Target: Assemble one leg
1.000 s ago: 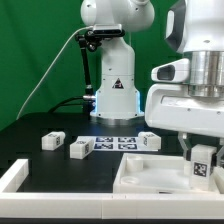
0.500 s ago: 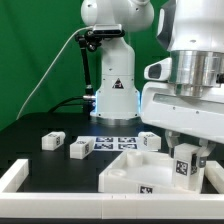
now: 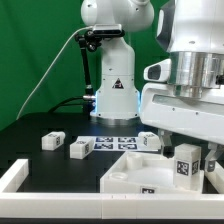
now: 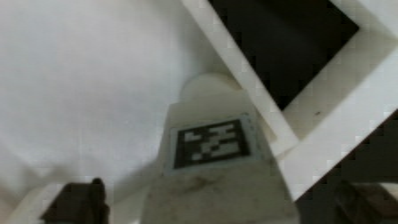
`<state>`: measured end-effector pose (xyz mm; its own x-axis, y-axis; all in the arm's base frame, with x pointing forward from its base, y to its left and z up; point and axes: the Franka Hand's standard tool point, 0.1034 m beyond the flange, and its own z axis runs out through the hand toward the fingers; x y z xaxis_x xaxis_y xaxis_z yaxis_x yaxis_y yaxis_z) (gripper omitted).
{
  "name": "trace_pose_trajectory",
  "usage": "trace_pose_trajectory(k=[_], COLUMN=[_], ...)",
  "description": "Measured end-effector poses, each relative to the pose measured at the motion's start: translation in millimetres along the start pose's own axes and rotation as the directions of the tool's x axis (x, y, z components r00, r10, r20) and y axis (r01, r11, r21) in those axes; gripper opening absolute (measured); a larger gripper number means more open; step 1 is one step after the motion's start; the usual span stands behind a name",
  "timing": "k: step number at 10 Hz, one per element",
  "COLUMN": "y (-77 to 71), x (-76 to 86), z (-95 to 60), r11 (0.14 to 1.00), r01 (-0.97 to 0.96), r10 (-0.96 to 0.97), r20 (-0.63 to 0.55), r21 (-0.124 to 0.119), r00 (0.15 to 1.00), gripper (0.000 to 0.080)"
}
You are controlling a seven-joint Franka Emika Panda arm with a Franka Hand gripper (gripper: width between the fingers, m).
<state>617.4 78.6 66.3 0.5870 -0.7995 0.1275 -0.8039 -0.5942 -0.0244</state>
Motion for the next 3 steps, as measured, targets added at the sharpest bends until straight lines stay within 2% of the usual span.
trace_pose_trajectory(k=[3], y=[0.1], x=[0.0], z=[0.2], r11=[1.0], r01=[0.0], r10=[0.0], r20=[0.0], r21=[0.0], r00=[1.0], gripper=[0.0649])
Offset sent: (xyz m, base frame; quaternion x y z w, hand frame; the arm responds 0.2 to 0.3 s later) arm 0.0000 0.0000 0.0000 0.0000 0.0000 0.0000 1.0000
